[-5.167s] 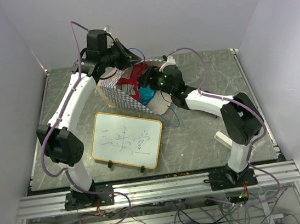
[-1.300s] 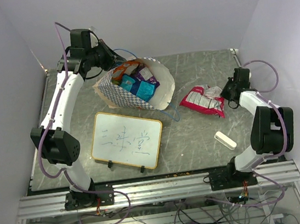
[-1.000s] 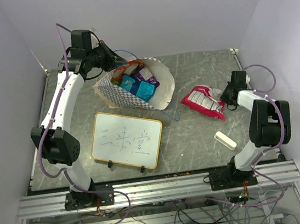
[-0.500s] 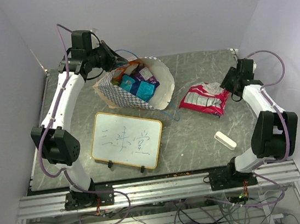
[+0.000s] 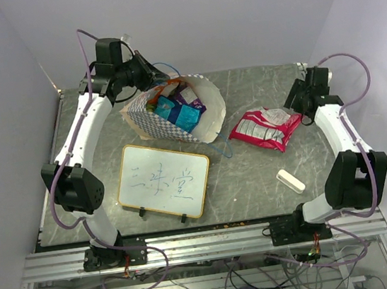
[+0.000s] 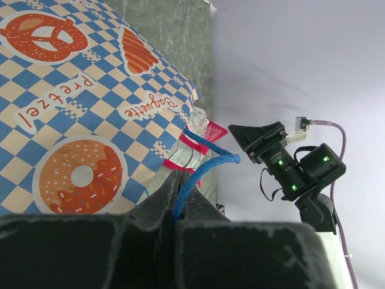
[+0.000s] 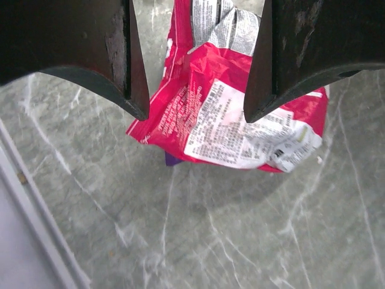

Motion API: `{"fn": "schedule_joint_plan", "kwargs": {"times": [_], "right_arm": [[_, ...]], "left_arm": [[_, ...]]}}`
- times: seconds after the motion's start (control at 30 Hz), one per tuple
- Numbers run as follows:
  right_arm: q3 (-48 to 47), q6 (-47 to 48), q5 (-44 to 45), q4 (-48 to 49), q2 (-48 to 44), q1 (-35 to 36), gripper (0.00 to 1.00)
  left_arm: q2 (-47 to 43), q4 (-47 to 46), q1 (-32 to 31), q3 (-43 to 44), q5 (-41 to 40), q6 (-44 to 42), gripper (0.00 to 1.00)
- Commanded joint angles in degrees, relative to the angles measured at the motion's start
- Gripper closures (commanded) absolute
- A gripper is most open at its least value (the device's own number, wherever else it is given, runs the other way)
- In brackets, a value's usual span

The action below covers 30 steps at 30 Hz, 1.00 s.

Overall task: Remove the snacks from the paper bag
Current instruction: Place the snack at the center of the board.

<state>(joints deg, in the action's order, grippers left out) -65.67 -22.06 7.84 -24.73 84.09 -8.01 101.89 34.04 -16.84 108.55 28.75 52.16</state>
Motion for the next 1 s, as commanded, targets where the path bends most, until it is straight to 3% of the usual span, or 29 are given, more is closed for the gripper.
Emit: {"fn": "schedule_joint_plan", "kwargs": {"times": [0.0,0.1,0.2,0.33,0.43,0.57,0.8,0.97], "right_arm": [[-4.44,2.85,2.99,-3.25,-0.53,1.72,0.36],[-5.49,4.10,-1.17,-2.55,-1.33,4.25,0.36],[-3.66,3.82,-19.65,1.23,-1.16,6.25,0.36],[4.36,-5.74,-41.51,14.59,0.08,7.42,0.34],[9.34,-11.14,-47.16,23.69,2.96,6.16,0.32],[11.38,-7.93,-54.01,23.87,7.51,3.59,0.30],[20.86,-9.01,-55.34,32.72,9.81,-2.78,0.25],[24.05,-6.26,-54.10,32.81,10.97,-3.11,0.25]], "left_arm": [[-1.90,-1.76,-1.10,0.62,1.94,0.79,0.93],[-1.69,-1.68,-1.50,0.70,1.69,0.90,0.93],[-1.40,-1.97,-1.79,0.64,1.74,1.10,0.93],[-0.78,-1.81,-1.96,1.25,1.92,1.09,0.93],[-0.89,-2.04,-2.14,1.25,2.00,1.12,0.93],[-1.35,-1.23,-2.22,1.22,1.97,0.43,0.93],[-3.03,-2.39,-2.79,-1.15,3.10,-0.27,0.93],[-3.00,-3.34,-3.91,-1.01,4.38,-0.78,0.93]]}}
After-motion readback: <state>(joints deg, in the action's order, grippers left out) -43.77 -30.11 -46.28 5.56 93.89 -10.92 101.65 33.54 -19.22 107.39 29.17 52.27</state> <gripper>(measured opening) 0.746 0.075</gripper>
